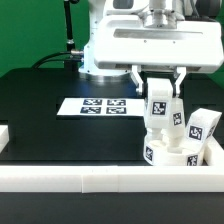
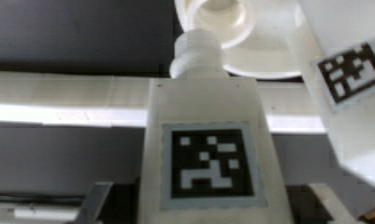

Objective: Assemble stool

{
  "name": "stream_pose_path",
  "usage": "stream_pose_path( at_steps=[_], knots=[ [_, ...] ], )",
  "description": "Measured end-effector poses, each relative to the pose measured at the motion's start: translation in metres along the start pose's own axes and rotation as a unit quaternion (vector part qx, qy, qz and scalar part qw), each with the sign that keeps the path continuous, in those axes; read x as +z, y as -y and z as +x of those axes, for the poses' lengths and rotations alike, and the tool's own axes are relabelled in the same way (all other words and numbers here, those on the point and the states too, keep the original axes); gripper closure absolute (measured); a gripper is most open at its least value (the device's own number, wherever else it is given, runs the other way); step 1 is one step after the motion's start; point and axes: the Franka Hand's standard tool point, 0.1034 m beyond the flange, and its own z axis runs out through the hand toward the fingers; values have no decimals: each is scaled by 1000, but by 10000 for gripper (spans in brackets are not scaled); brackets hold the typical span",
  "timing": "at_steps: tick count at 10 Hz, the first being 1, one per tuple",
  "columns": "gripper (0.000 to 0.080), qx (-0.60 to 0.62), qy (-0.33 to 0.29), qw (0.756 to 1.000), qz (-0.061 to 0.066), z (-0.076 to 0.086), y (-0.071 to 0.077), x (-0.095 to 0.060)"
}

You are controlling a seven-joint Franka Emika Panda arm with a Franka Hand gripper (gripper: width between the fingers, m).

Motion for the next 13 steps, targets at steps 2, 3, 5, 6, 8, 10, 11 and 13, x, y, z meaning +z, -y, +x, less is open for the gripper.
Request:
stream_pose_path(
  at_steps=[2,3,5,6,8,10,11,13],
  knots=[
    [463,-2,-1,1000,1,1,2,3],
    [463,-3,1,1000,0,0,2,4],
    [463,-4,3,1000,0,-2,3,6],
    [463,-4,4,1000,0,-3,3,7],
    [463,-4,5,1000,2,-5,7,7],
    [463,-6,8,1000,2,-9,9,9],
    [463,-6,7,1000,1,-10,8,10],
    [463,-5,11,1000,-2,-15,4,13]
  ],
)
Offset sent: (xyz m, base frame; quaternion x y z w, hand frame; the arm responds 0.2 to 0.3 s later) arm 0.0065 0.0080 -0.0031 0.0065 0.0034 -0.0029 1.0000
